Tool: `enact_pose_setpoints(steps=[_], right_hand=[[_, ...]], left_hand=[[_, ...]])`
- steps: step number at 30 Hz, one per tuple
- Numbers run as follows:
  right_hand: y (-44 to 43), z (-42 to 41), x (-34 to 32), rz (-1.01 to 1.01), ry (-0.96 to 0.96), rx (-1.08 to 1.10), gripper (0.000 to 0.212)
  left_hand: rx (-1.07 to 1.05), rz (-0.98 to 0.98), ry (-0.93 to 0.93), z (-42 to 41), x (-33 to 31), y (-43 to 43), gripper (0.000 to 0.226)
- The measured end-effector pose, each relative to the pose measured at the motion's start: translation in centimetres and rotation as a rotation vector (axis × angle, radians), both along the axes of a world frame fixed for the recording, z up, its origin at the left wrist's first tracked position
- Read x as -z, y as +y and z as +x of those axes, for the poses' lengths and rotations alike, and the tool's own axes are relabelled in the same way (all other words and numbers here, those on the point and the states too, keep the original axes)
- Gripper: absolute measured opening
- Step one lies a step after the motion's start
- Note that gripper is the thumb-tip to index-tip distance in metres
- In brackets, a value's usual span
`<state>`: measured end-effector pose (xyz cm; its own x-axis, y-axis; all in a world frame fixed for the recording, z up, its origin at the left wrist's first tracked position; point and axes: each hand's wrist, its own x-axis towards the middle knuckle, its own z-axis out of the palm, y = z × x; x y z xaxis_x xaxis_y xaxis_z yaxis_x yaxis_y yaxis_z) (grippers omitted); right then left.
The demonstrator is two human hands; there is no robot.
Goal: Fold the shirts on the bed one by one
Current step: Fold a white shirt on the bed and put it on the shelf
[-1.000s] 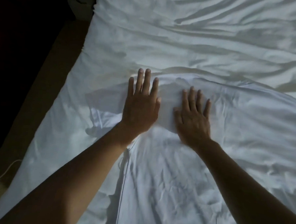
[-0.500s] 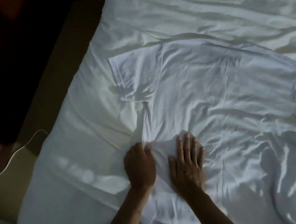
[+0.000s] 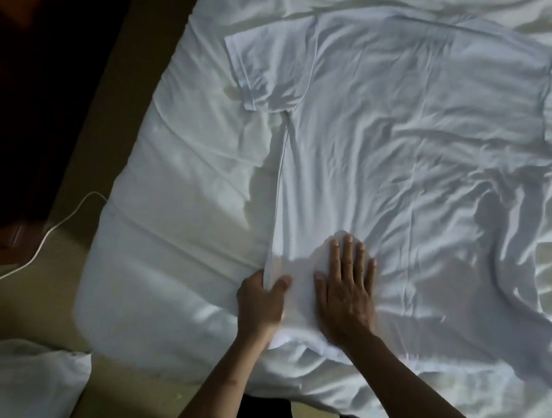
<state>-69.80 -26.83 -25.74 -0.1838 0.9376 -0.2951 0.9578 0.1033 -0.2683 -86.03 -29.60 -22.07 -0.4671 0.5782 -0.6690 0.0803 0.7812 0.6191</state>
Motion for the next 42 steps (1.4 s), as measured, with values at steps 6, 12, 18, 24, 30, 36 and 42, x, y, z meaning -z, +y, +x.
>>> enact_pose_setpoints(steps=[6,12,18,24,30,36,42], right_hand=[[-2.9,1.2,-0.6,-0.003,-0.029,-0.015,0.071],[-5.5,2.4,-1.2,-0.002,-0.03,-0.017,0.072],[-4.5,6.1,-1.8,0.087,0.046,0.067,0.069],[-0.7,15.4,-3.4,0.276,0.002,0.271,0.064],[-0.8,25.7,-4.5,0.173,-0.047,0.661,0.078],[-0.7,31.6,-5.6,-0.101,0.168,0.9,0.033],[-0.5,34.6,-6.0,-0.122,0.675,1.02,0.016]], left_hand=[[0.176,-0.029,0.463,-1.2,-0.7,-2.6,0.055],[0.437,0.079,0.874,-1.2,-0.9,-3.3,0.022],[0.722,0.523,0.998,5.5,-1.3,-1.3,0.023],[0.97,0.771,0.772,17.9,2.4,1.0,0.038],[1.155,0.589,0.687,25.7,4.0,2.0,0.063],[1.209,0.499,0.727,26.1,4.5,1.8,0.068],[1.352,0.794,0.61,27.5,1.8,0.3,0.079]])
